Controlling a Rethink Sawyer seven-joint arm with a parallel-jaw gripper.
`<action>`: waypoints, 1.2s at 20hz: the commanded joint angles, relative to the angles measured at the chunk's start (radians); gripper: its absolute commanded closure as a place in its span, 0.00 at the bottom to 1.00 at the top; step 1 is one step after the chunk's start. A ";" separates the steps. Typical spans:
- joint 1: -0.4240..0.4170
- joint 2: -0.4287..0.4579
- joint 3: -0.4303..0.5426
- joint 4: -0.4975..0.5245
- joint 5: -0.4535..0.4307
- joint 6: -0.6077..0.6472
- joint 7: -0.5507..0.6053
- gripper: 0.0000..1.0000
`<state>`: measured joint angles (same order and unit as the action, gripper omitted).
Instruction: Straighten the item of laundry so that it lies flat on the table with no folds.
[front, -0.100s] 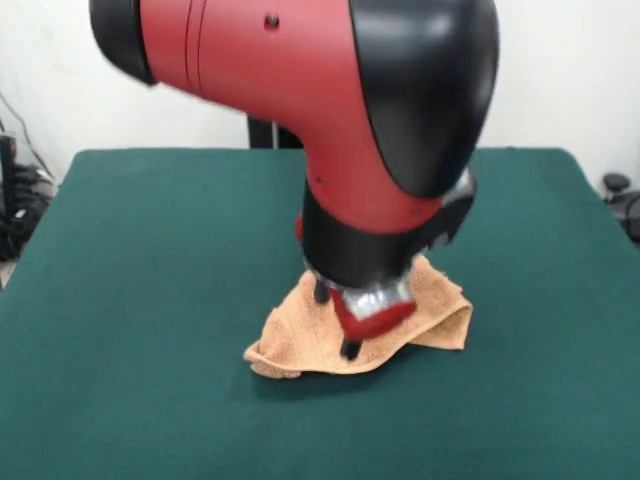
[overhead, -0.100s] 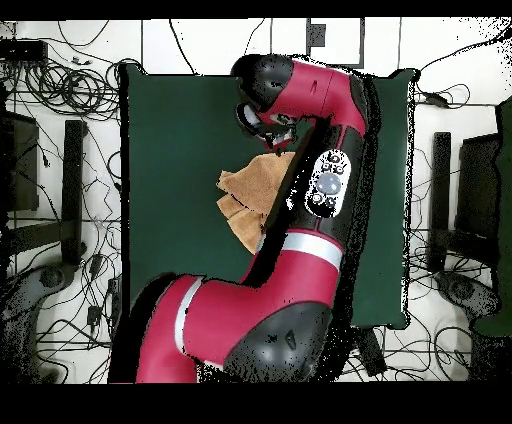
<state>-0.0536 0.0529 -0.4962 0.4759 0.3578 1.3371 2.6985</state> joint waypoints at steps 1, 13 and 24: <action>-0.021 0.154 -0.082 -0.282 0.133 0.172 0.384 0.00; -0.046 0.282 -0.181 -0.327 0.236 0.037 0.337 0.00; -0.173 0.431 -0.667 -0.464 0.742 0.192 0.152 0.00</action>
<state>-0.1778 0.3924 -0.8731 0.0637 0.8343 1.4123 2.8089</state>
